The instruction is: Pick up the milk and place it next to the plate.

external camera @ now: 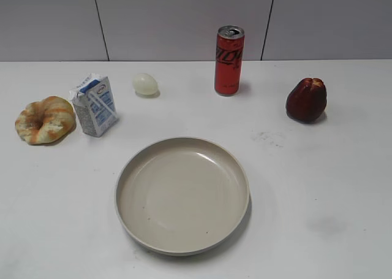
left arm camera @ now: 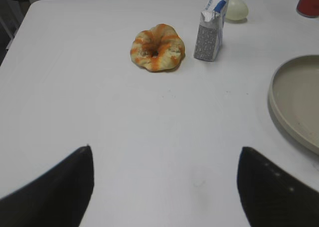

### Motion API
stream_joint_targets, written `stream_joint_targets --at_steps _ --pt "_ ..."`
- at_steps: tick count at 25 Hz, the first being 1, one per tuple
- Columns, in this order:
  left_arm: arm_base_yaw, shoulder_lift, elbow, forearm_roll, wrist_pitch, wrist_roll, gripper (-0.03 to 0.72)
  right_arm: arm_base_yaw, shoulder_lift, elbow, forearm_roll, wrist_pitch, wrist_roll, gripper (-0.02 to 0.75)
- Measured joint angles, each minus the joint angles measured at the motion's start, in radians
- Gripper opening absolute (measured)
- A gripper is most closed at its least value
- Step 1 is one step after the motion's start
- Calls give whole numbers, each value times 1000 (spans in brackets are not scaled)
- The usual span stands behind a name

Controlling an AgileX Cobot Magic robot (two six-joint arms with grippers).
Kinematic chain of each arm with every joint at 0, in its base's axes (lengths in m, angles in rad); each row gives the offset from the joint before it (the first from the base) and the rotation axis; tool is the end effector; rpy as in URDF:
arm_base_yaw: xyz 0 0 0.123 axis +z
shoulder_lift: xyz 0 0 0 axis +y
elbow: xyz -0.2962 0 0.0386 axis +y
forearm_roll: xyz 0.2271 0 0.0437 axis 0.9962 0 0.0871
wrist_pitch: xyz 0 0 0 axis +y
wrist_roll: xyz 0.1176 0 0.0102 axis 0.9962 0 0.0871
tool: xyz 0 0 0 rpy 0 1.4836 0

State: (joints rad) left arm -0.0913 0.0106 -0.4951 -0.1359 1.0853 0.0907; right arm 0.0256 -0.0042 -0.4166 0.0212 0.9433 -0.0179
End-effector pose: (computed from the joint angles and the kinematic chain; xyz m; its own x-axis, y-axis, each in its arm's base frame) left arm -0.0142 -0.0129 0.2519 -0.4805 0.0709 -0.8741 0.2077 0.9776 -0.0349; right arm 0.0000 0.0020 0.2432 -0.4212 -0.0162 -0.9068 -0.0434 0.9991 0.0023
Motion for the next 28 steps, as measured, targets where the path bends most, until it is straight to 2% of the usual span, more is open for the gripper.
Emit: stream_joint_targets --at_steps 11,15,22,28 --pt "0 3 -1 0 -5 0 685 0 0 0 0 0 0 467" --pt "0 87 -40 0 -92 0 690 0 0 0 0 0 0 467" --pt "-3 518 -185 -8 -234 0 693 0 0 0 0 0 0 467" --pt "-9 981 -431 -109 -225 82 693 0 0 0 0 0 0 467"
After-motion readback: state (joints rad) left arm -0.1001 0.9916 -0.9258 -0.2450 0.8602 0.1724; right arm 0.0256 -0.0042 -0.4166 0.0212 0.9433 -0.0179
